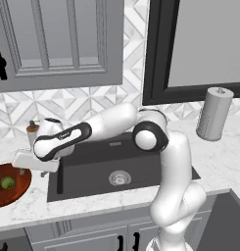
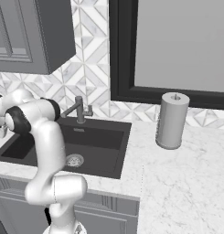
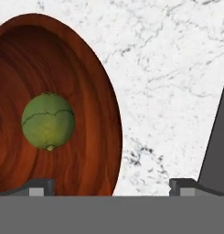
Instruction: Pick the lime from the sink and place it in the bowl. Then pick the bowl and place it in the microwave. Then close the microwave door and press the start button.
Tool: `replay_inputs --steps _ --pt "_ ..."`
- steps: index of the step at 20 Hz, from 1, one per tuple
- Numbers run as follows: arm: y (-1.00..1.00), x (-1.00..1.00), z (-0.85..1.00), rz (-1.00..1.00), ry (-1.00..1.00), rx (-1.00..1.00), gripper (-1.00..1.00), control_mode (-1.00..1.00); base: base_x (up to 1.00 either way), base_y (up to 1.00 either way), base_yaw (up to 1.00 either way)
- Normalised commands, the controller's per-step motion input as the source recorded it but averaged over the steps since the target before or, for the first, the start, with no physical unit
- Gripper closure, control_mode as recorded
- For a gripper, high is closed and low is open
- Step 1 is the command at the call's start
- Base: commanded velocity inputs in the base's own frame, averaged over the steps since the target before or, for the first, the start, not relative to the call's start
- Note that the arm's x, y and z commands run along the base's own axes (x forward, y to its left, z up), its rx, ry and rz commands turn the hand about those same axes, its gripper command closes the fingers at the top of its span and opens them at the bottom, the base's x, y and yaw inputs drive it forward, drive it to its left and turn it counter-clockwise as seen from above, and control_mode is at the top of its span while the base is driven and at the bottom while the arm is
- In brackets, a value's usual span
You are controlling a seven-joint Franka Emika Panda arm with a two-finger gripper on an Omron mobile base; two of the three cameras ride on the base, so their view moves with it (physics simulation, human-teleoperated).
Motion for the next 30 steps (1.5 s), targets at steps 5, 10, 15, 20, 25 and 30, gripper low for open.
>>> replay_inputs --steps 5,10,15,20,25,30 --pt "0.16 0.01 -0.15 0.0 0.0 -0.03 -1.0 -1.0 0.0 0.0 0.0" --pt "0.05 0.0 -0.18 0.0 0.0 -0.01 -1.0 -1.0 0.0 0.0 0.0" --pt "0.0 0.0 -0.25 0.0 0.0 -0.01 -1.0 -1.0 0.0 0.0 0.0" --pt "0.16 0.07 -0.28 0.0 0.0 -0.03 -1.0 -1.0 0.0 0.0 0.0" --pt "0.38 0.09 -0.16 0.0 0.0 -0.02 1.0 -1.0 0.0 0.0 0.0" --pt "0.13 0.07 -0.01 0.0 0.0 0.0 1.0 -1.0 0.0 0.0 0.0"
